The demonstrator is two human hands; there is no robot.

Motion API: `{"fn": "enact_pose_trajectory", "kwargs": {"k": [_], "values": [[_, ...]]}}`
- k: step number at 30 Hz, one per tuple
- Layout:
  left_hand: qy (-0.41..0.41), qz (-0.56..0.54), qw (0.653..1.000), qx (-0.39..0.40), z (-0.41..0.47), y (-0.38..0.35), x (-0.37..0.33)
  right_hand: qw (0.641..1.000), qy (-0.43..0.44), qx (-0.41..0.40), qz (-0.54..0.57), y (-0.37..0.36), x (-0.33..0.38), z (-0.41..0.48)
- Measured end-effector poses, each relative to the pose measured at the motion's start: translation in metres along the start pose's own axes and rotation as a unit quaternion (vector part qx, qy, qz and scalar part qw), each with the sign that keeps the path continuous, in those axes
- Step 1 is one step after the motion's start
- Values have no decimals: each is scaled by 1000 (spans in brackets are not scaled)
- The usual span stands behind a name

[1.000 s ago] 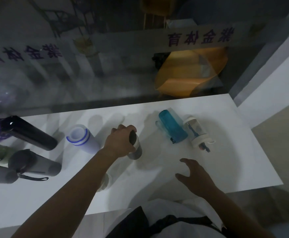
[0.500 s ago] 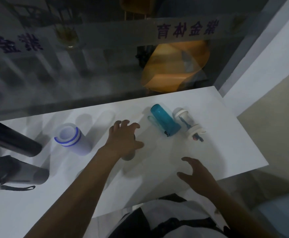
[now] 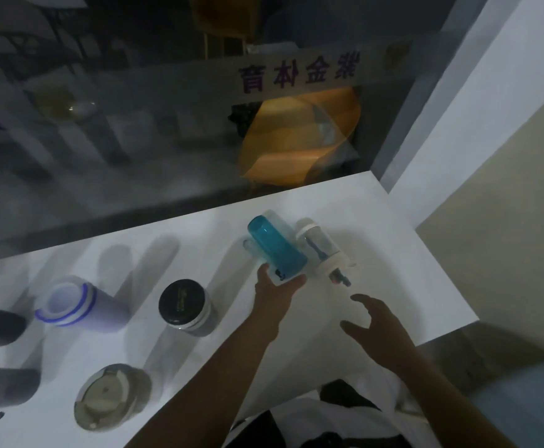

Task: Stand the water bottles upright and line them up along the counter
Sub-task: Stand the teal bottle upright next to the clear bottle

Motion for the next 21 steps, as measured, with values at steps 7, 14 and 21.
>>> {"fn": "enact_pose_trajectory", "kwargs": {"k": [7,14,21], "values": [[153,-149,964,-157,64,-18,50,999,32,36,5,24,-32,44],[156,-120,946,-259,89,-32,41,992,89,83,16,33,-48,86],[93,-101,932,-335,80,4,42,982,143,122,17,32,-47,109]]}}
Point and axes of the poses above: each hand's wrist, its own z-axis towards the middle knuckle, its own y-axis out of the back of the hand, x = y × z, the point moved 10 cm from there along z, towards the middle knuckle, and after that the axes turned 11 degrees about -z, right-handed, at the moved point
